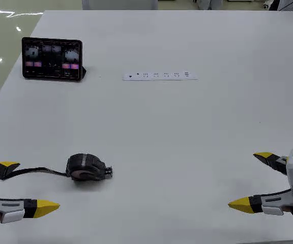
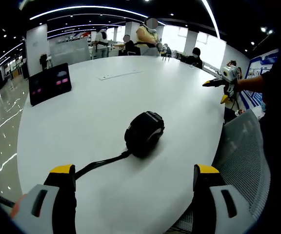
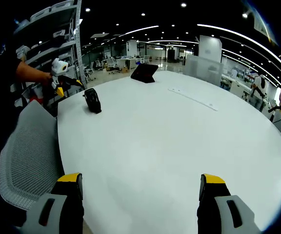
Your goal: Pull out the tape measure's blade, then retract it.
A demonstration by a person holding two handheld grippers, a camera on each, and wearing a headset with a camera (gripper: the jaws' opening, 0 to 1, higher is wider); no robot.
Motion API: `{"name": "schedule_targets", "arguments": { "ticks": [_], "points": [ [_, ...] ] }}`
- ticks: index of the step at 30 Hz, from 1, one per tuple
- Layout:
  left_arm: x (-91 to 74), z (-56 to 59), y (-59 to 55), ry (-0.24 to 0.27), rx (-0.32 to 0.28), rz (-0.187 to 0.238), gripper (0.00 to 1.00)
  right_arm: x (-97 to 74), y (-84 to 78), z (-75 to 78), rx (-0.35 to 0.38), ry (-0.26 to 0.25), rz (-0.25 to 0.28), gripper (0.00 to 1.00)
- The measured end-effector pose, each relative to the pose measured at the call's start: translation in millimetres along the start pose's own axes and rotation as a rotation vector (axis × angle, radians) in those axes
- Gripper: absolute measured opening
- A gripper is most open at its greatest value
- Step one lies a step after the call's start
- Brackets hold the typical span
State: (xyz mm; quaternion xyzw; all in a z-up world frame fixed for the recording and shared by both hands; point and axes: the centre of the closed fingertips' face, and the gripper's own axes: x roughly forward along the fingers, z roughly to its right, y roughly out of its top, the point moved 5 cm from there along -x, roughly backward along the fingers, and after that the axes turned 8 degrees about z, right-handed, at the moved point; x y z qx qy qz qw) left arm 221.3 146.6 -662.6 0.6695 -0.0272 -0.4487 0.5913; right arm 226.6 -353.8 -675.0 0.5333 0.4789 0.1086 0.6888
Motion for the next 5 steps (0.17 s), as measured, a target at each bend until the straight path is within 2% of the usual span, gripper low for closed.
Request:
{"name": "schedule_targets", "arguments": {
  "ticks": [5],
  "points": [
    [-0.8, -1.5, 0.7, 0.005, 0.003, 0.005, 0.99, -0.8, 0.9, 0.2, 0.0, -0.003, 0.0, 0.99]
  ]
}}
